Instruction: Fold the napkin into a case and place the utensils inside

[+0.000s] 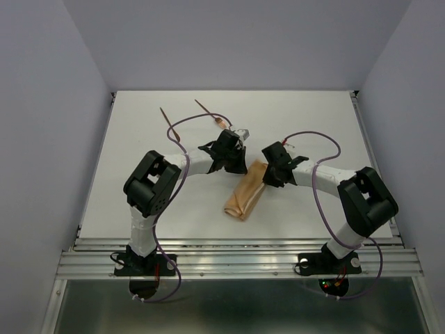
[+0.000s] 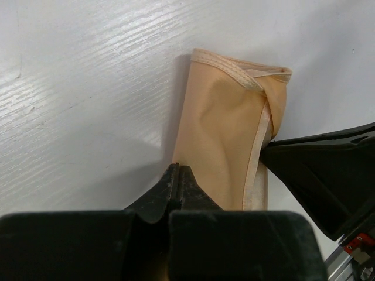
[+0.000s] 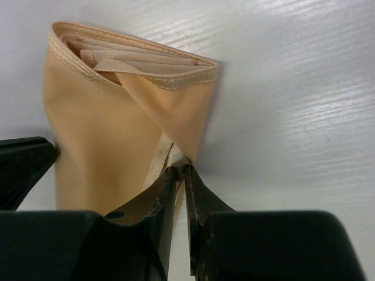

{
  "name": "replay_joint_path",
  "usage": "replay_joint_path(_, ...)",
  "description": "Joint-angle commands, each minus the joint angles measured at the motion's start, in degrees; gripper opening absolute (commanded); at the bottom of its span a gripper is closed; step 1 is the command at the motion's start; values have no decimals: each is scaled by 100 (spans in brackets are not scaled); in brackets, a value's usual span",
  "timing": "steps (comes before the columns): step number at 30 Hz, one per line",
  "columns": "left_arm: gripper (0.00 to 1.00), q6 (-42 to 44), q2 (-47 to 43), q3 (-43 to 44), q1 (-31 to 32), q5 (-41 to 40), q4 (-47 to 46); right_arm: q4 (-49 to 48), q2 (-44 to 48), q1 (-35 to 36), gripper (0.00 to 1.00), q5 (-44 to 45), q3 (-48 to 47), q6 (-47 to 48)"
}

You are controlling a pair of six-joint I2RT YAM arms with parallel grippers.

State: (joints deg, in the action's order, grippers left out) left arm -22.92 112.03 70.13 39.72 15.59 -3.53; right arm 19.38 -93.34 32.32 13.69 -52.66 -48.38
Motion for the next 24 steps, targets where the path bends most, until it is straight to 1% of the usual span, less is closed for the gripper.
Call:
replay_joint_path(1,0,68,-207,133,53,-13,10,119,229,12,18,309,133,-128)
replay_joint_path(8,0,77,-313,133,79,-39,63,14,185,12,17,204,256,-154)
replay_joint_path(16,0,191,-594,159,246,-83,151,-48,202,12,17,178,274,-154)
replay_joint_path(24,0,147,-252,203,413,41,160,-65,193,12,17,151,151,-137)
